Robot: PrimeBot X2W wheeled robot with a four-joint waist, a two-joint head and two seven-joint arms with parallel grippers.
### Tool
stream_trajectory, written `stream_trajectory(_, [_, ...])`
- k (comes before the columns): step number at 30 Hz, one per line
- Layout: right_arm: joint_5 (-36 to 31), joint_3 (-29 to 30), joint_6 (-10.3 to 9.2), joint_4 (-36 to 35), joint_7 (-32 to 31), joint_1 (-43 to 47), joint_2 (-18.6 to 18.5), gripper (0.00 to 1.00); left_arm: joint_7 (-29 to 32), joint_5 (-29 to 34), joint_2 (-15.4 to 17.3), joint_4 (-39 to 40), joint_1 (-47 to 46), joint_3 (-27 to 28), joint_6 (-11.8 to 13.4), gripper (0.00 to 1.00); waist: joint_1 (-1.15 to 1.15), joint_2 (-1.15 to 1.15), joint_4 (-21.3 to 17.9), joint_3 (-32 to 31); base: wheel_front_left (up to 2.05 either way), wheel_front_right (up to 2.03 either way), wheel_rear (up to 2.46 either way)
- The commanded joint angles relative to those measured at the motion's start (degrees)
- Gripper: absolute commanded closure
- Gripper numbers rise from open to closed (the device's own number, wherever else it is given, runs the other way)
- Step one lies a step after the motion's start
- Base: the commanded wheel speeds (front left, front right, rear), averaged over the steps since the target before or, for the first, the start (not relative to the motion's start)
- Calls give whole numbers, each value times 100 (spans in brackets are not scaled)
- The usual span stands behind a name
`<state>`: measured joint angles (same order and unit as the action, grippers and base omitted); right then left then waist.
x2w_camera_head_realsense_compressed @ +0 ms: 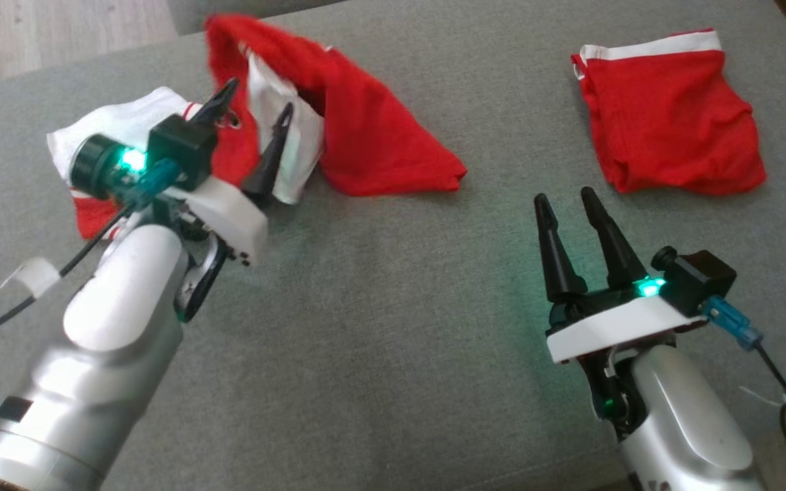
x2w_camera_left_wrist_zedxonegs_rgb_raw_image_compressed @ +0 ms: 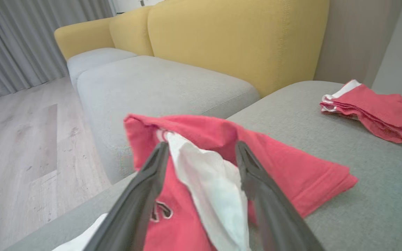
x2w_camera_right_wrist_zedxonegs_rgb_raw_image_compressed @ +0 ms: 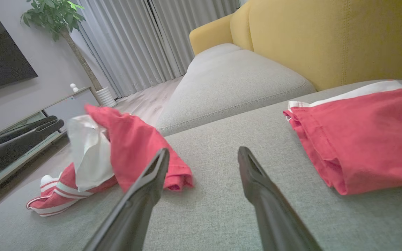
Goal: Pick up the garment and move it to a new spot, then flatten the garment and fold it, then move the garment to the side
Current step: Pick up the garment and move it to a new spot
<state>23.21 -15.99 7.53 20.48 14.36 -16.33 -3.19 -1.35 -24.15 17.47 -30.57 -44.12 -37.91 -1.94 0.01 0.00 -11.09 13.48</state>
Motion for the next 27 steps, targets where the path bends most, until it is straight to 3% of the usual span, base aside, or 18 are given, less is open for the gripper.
stream_trajectory(1, [14,-92,-4,-174,63,-182,31,0,-186,-6,203,30,-236,256,45,0,-1,0,67,-6,0,0,0])
stream_trajectory(8, [-225,209,-4,-158,63,-82,31,0,-936,-272,241,-162,151,531,89,0,-1,0,665,-210,0,0,0])
stream_trajectory(16, [-620,559,-4,11,58,156,31,0,-1293,-484,357,371,1226,766,290,0,-1,0,1415,-621,0,0,0])
stream_trajectory(27, [-589,567,-4,81,2,518,31,0,-1362,-642,142,1402,2768,1072,701,0,-1,0,1752,-947,0,0,0])
